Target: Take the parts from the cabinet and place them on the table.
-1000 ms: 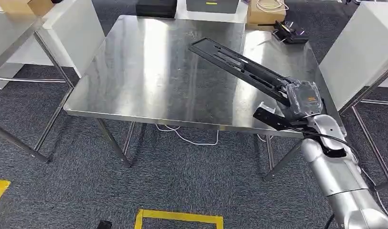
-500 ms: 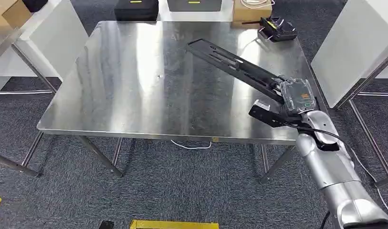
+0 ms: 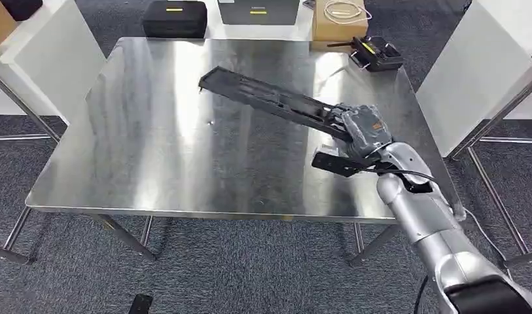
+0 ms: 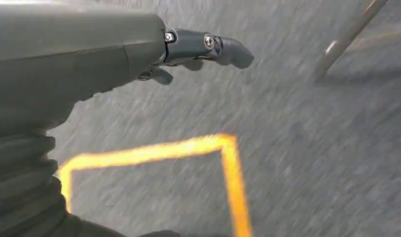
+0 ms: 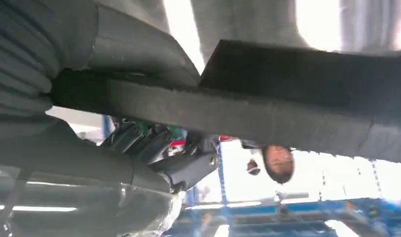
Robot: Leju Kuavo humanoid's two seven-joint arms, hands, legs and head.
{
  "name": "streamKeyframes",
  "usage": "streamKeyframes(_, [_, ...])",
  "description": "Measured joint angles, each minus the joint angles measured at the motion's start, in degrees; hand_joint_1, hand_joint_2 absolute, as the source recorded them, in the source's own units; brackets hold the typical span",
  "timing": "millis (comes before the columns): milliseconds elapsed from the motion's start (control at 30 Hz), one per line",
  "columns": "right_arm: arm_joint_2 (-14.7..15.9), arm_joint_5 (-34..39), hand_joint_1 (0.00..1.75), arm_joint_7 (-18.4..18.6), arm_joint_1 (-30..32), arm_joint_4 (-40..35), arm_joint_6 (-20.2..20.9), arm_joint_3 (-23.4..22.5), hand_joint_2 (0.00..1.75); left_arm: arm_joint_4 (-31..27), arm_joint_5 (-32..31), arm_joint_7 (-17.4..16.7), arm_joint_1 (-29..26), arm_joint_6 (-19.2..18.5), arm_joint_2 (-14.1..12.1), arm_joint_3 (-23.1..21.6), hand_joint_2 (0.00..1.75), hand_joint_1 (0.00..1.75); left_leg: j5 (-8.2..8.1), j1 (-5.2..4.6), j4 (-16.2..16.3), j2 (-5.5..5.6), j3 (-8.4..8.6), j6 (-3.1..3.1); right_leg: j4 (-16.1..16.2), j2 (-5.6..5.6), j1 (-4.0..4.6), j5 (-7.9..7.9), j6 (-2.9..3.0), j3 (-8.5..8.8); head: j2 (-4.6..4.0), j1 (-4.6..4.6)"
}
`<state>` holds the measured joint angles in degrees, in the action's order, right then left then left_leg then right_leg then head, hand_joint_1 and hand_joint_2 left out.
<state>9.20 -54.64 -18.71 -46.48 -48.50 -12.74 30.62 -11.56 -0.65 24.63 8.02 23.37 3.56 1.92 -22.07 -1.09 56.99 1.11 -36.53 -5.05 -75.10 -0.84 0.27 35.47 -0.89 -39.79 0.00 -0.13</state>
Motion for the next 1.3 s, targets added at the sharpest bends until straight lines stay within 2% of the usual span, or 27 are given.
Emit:
streamKeyframes(33, [-0.7,0.2,1.71,-0.1,0.0,0.5,0.0,0.9,1.75,0.0,0.7,-0.1,0.1,0.1,0.2,0.5,1.75,0.00,-0.49,0.09,0.0,0.03,0.52,0.23,0.9,0.09,-0.36,0.23,-0.38,-0.85,0.00,-0.04])
streamKeyframes(67, [-1.2,0.4,1.71,-0.1,-0.1,0.9,0.0,1.5,1.75,0.0,0.9,0.1,0.1,0.1,0.3,0.8,1.75,0.00,-0.92,0.21,0.0,0.04,1.04,0.46,3.7,0.17,-0.69,-1.30,-1.20,-0.60,0.00,-0.02])
streamKeyframes(100, [-1.9,0.5,1.71,-0.1,-0.1,1.2,-0.2,2.1,1.75,0.0,1.0,1.5,0.1,0.7,0.3,1.2,1.75,0.00,-1.37,0.39,0.0,0.05,1.67,0.77,8.8,0.32,-1.01,-4.83,-2.46,0.71,0.00,-0.04])
streamKeyframes(133, [-2.2,0.5,1.71,0.0,-0.3,1.4,-0.5,2.7,1.75,0.0,1.0,3.6,0.1,1.9,0.5,1.4,1.75,0.00,-1.79,0.51,0.0,0.07,2.21,1.08,14.5,0.51,-1.21,-9.08,-3.53,2.44,0.00,0.02])
streamKeyframes(167, [-2.4,0.5,1.71,0.2,-0.5,1.7,-0.7,3.1,1.75,-0.1,1.1,5.2,0.1,1.9,0.6,1.5,1.75,0.00,-2.07,0.48,0.0,0.18,2.48,1.43,17.9,1.10,-1.26,-12.39,-3.61,3.26,0.00,0.15])
streamKeyframes(200, [-2.5,0.3,1.71,0.4,-0.7,2.0,-1.1,3.7,1.75,-0.1,1.4,6.1,0.1,1.6,0.7,1.9,1.75,0.00,-2.42,0.41,0.2,0.38,2.56,1.86,18.4,1.16,-0.94,-11.46,-2.10,3.02,0.00,0.09])
streamKeyframes(233, [-2.8,-0.2,1.71,0.4,-1.0,2.2,-1.2,4.4,1.75,-0.1,1.7,6.4,0.2,1.7,0.8,2.3,1.75,0.00,-2.72,0.44,0.0,0.26,2.33,2.35,18.3,0.95,-0.61,-12.16,-0.98,4.02,0.00,0.09])
streamKeyframes(267, [-3.0,-0.4,1.71,0.6,-1.0,2.3,-1.2,4.8,1.75,-0.1,1.9,6.5,0.2,1.8,0.8,2.6,1.75,0.00,-2.67,0.41,0.5,0.15,2.17,2.35,18.7,0.87,-1.04,-13.03,-0.49,4.09,0.00,0.02])
streamKeyframes(300, [-3.2,-0.5,1.71,0.6,-1.2,2.5,-1.3,5.2,1.75,-0.1,1.9,6.6,0.2,2.0,0.8,2.9,1.75,0.00,-2.32,0.45,0.3,0.05,2.29,1.28,18.6,0.84,-1.01,-13.20,-0.84,4.13,0.00,-0.02])
streamKeyframes(367, [-3.3,-0.5,1.71,0.7,-1.3,2.8,-1.4,5.6,1.75,-0.1,1.9,6.7,0.2,2.0,0.9,3.2,1.75,0.00,-2.60,0.66,0.2,-0.24,2.34,1.48,18.6,0.65,-0.68,-13.12,-0.66,4.03,0.00,0.02])
streamKeyframes(500, [-3.5,-0.5,1.71,0.7,-1.4,3.4,-1.4,6.6,1.75,-0.1,1.9,6.8,0.2,2.0,0.9,3.5,1.75,0.00,-2.77,0.73,-0.3,-0.40,2.61,1.50,18.7,0.51,-0.57,-12.85,-0.23,4.03,0.00,-0.07])
streamKeyframes(567, [-3.5,-0.5,1.71,0.7,-1.5,3.6,-1.4,6.9,1.75,-0.1,1.9,6.8,0.2,2.0,0.9,3.8,1.75,0.00,-2.87,0.79,-0.4,-0.46,2.68,1.68,18.7,0.51,-0.46,-12.84,-0.20,4.03,0.00,-0.02])
streamKeyframes(600, [-3.5,-0.5,0.00,0.7,-1.6,3.7,-1.4,7.1,0.00,-0.1,1.9,6.8,0.2,2.1,0.9,3.8,1.75,0.00,-2.86,0.85,-0.4,-0.52,2.69,1.73,18.7,0.51,-0.41,-12.84,-0.15,4.03,0.00,-0.04])
streamKeyframes(667, [-3.6,-0.2,0.00,0.7,-1.7,4.1,-1.5,7.4,0.00,-0.1,2.0,6.7,0.2,2.4,0.9,4.1,1.75,0.00,-2.88,0.99,-0.4,-0.56,2.70,2.23,18.7,0.51,-0.26,-12.90,0.00,4.03,0.00,-0.04])
streamKeyframes(700, [-3.6,0.0,0.00,0.7,-1.8,4.3,-1.6,7.5,0.00,-0.1,2.1,6.2,0.2,2.6,0.9,4.2,0.00,0.00,-2.85,1.08,-0.4,-0.57,2.70,2.73,18.7,0.50,-0.23,-12.94,0.10,4.03,0.00,0.00])
streamKeyframes(800, [-3.6,0.8,0.00,0.7,-2.2,5.0,-2.5,7.8,0.00,-0.1,2.4,1.9,0.2,2.5,0.9,4.6,0.00,0.00,-2.78,1.11,-0.4,-0.59,2.72,3.09,18.7,0.48,-0.20,-12.95,0.12,4.05,0.00,-0.02])
streamKeyframes(900, [-3.6,1.3,0.00,0.7,-2.2,5.5,-2.4,8.0,0.00,0.0,1.6,-2.9,0.2,0.5,0.7,4.6,0.00,0.00,-2.75,1.08,-0.4,-0.60,2.70,3.13,18.7,0.49,-0.24,-12.97,0.13,4.05,0.00,0.00])
streamKeyframes(1033, [-3.5,2.1,0.00,1.0,-2.1,5.7,-2.4,8.0,0.00,0.0,0.0,-3.6,0.2,-1.0,0.5,4.5,0.00,0.00,-2.85,0.76,-0.2,-0.59,2.66,2.99,18.7,0.49,-0.60,-13.00,0.08,4.10,0.00,0.00])
streamKeyframes(1233, [-3.5,2.3,0.00,1.1,-1.7,5.9,-2.2,8.0,0.00,0.0,-0.3,-4.1,0.2,-1.9,0.3,4.5,0.00,0.00,-3.22,0.40,0.3,-0.59,2.47,2.18,18.7,0.48,-0.93,-13.07,-0.20,4.15,0.00,-0.02])
streamKeyframes(1300, [-3.5,2.3,0.00,1.1,-1.8,5.9,-2.2,8.0,0.00,0.0,-0.3,-4.1,0.2,-2.0,0.3,4.5,0.00,0.00,-2.62,0.25,0.0,-0.60,2.69,1.57,19.0,0.44,-0.93,-13.53,-0.85,4.42,0.00,-0.07])
